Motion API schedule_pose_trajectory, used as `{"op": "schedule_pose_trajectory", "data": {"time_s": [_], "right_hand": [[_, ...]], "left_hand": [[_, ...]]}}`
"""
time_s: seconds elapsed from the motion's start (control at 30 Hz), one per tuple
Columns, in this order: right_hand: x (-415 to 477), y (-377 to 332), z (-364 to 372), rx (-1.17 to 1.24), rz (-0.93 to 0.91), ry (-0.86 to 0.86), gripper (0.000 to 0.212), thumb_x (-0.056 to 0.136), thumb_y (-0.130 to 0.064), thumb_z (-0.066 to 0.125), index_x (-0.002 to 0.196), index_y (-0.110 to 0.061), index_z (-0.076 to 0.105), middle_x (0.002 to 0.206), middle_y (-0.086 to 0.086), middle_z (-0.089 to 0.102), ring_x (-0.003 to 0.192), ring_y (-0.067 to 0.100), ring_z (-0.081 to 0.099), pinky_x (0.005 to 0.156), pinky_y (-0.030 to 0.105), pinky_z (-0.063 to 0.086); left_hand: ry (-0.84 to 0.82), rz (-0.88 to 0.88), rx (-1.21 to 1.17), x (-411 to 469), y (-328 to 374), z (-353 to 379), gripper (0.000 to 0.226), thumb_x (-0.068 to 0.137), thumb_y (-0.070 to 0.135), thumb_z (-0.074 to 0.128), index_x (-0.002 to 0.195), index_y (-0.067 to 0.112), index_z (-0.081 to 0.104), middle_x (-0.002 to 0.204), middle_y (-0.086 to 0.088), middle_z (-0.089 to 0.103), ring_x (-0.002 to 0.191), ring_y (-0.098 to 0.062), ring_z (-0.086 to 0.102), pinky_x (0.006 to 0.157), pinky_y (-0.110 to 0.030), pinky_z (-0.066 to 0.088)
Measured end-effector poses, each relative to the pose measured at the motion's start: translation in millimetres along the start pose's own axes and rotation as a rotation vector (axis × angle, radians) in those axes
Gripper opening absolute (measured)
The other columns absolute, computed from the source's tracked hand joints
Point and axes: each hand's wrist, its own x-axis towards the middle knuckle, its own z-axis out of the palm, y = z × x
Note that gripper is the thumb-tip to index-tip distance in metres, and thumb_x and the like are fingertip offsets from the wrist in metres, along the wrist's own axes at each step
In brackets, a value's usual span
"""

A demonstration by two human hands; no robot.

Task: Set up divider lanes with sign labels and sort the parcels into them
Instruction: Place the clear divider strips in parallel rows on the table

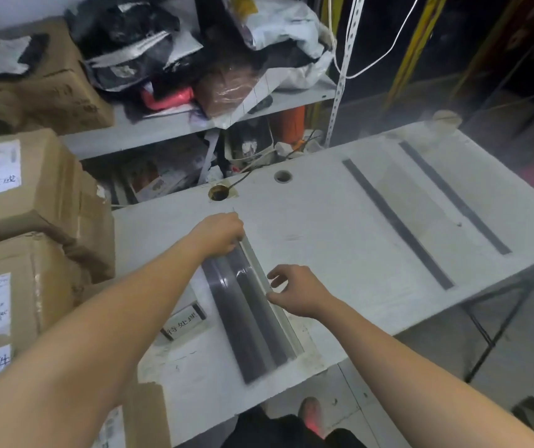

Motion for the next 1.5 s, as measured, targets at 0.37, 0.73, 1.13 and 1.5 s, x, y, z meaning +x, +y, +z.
{"op": "schedule_pose_trajectory", "data": {"time_s": [0.37, 0.73, 1.13, 1.5], "right_hand": [[-3, 9, 3, -0.025, 0.114, 0.031, 0.039, 0.083, -0.004, 0.062, 0.119, -0.014, 0.069, 0.105, -0.001, 0.072, 0.078, 0.013, 0.06, 0.06, 0.016, 0.044], [-41, 66, -51, -0.041, 0.147, 0.099, 0.033, 0.079, -0.007, 0.059, 0.104, -0.023, 0.074, 0.104, -0.009, 0.074, 0.071, -0.005, 0.057, 0.08, 0.025, 0.055], [-80, 123, -103, -0.053, 0.131, 0.172, 0.035, 0.083, -0.009, 0.055, 0.108, -0.027, 0.072, 0.11, -0.013, 0.07, 0.081, 0.007, 0.059, 0.078, 0.025, 0.051], [-48, 128, -123, -0.031, 0.23, 0.251, 0.034, 0.088, -0.011, 0.056, 0.115, -0.025, 0.069, 0.115, -0.013, 0.07, 0.084, 0.006, 0.057, 0.075, 0.022, 0.046]], "left_hand": [[0.132, 0.052, -0.13, 33, -31, 19, 0.008, 0.09, 0.025, 0.066, 0.095, 0.019, 0.069, 0.101, 0.0, 0.059, 0.097, -0.024, 0.057, 0.078, -0.034, 0.046], [0.239, -0.066, -0.189, 74, -5, -17, 0.013, 0.09, 0.023, 0.07, 0.098, 0.014, 0.071, 0.103, -0.004, 0.062, 0.101, -0.024, 0.056, 0.085, -0.04, 0.049], [0.226, -0.156, -0.12, 136, 41, -69, 0.016, 0.088, 0.025, 0.072, 0.102, 0.016, 0.071, 0.109, -0.005, 0.062, 0.103, -0.027, 0.059, 0.084, -0.04, 0.051], [0.217, -0.091, -0.202, 225, 39, -80, 0.007, 0.083, 0.015, 0.074, 0.09, 0.014, 0.075, 0.1, -0.006, 0.07, 0.091, -0.027, 0.064, 0.08, -0.039, 0.055]]}}
